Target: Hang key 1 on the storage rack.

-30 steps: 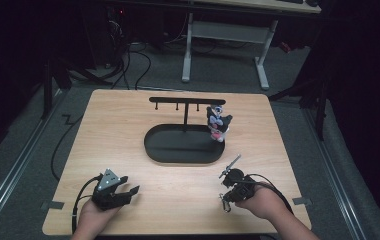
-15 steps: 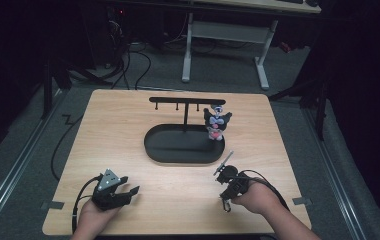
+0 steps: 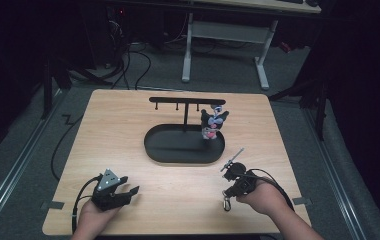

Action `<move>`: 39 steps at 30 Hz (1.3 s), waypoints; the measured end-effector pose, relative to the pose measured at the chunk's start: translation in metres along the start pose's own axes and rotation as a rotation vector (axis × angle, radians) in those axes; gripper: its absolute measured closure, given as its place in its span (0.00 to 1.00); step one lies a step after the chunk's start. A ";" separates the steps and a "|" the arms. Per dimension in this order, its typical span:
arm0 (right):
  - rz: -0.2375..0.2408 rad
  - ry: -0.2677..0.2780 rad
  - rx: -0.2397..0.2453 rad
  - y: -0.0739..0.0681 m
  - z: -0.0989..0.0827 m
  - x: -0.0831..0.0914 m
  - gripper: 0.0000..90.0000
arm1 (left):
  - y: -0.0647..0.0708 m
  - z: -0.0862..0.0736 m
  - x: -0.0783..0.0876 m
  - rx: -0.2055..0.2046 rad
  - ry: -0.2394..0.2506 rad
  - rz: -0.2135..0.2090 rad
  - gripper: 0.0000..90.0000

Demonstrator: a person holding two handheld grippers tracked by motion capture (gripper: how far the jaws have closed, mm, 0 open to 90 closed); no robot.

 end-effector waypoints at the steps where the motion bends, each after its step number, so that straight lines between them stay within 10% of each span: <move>1: 0.000 0.000 0.000 0.000 0.000 0.000 0.99 | 0.000 0.000 0.000 0.001 0.002 0.001 0.46; 39: -0.041 -0.004 -0.043 -0.001 0.042 0.061 0.99 | 0.001 0.001 0.005 -0.019 0.039 0.015 0.45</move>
Point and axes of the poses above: each handheld gripper's, and its own axes: x roughly backward along the jaws, z roughly out of its top, y roughly to its right, the point moved 4 cm from there along -x, roughly forward along the jaws, and after that the axes turned 13 degrees about -x, right-handed, at the moved point
